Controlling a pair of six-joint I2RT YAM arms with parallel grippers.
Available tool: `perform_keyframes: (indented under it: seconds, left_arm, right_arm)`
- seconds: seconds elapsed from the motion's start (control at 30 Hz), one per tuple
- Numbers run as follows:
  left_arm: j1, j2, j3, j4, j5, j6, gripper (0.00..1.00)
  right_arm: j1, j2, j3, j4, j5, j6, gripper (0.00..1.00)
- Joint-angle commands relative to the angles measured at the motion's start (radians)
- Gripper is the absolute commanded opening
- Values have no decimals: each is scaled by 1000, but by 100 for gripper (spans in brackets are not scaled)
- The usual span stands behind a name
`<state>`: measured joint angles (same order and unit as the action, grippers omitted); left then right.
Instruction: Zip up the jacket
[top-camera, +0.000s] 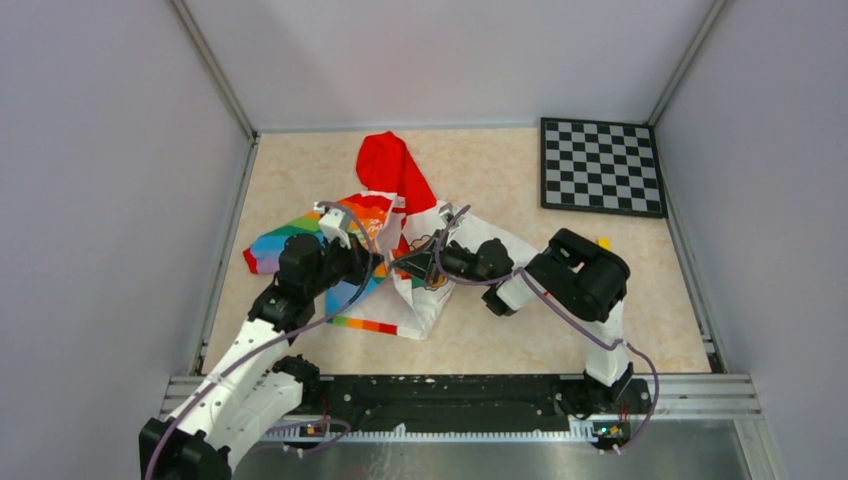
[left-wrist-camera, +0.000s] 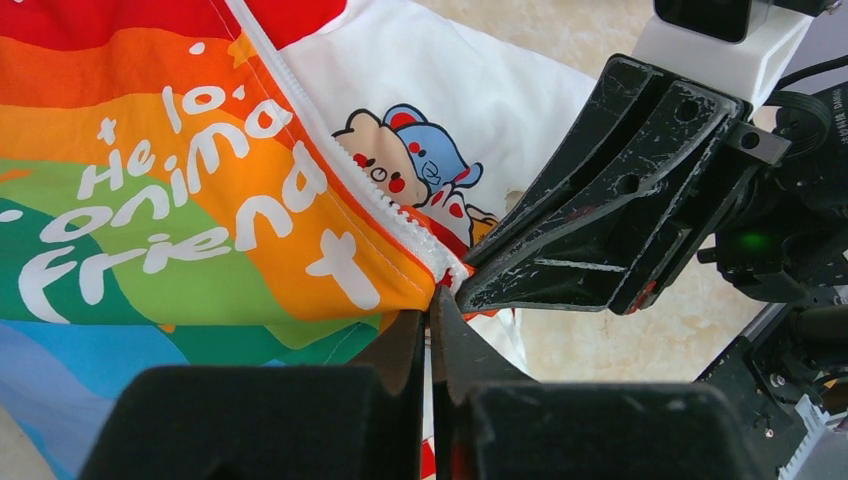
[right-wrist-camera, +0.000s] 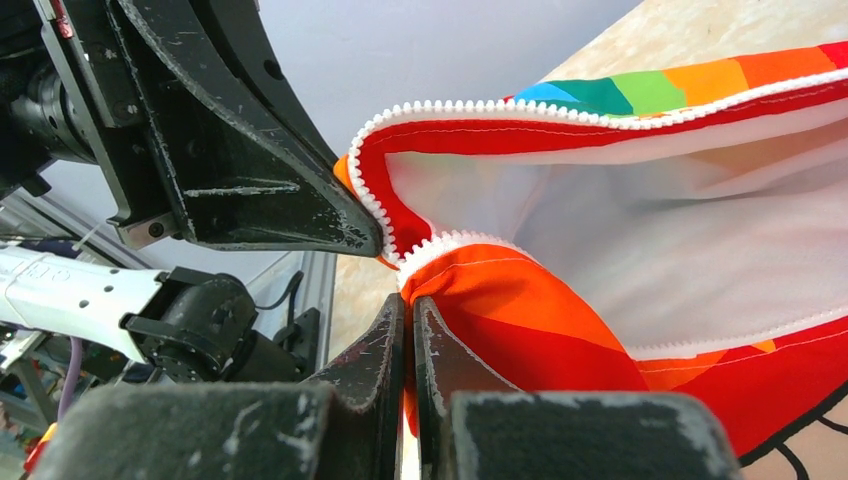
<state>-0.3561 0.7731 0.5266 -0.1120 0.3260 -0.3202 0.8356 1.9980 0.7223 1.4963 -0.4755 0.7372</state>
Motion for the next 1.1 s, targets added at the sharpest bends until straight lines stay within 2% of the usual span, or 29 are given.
perform_keyframes:
  seconds: [0.0,0.3,0.57,0.8,0.9,1.07]
  left_arm:
    - [2,-35,-9,28,33,-33,0]
    - [11,26,48,-51,64,-102,0]
    - [106,0,14,-16,202,-154,0]
    - [131,23,40,-34,225,-178,0]
    - [134,42,71,-67,205,-182,10]
    - [143,39,81,-93,199,-211,41]
  right_arm:
    - [9,-31,43,228,4,-3,0]
    - [4,-63,39,229,-57,-11,0]
    - [-11,-79,57,228,-62,-4,0]
    - [-11,-63,41,228,-73,-13,0]
    - [-11,-53,37,229,-77,-16,0]
    - [-11,-48,45,228,-86,-16,0]
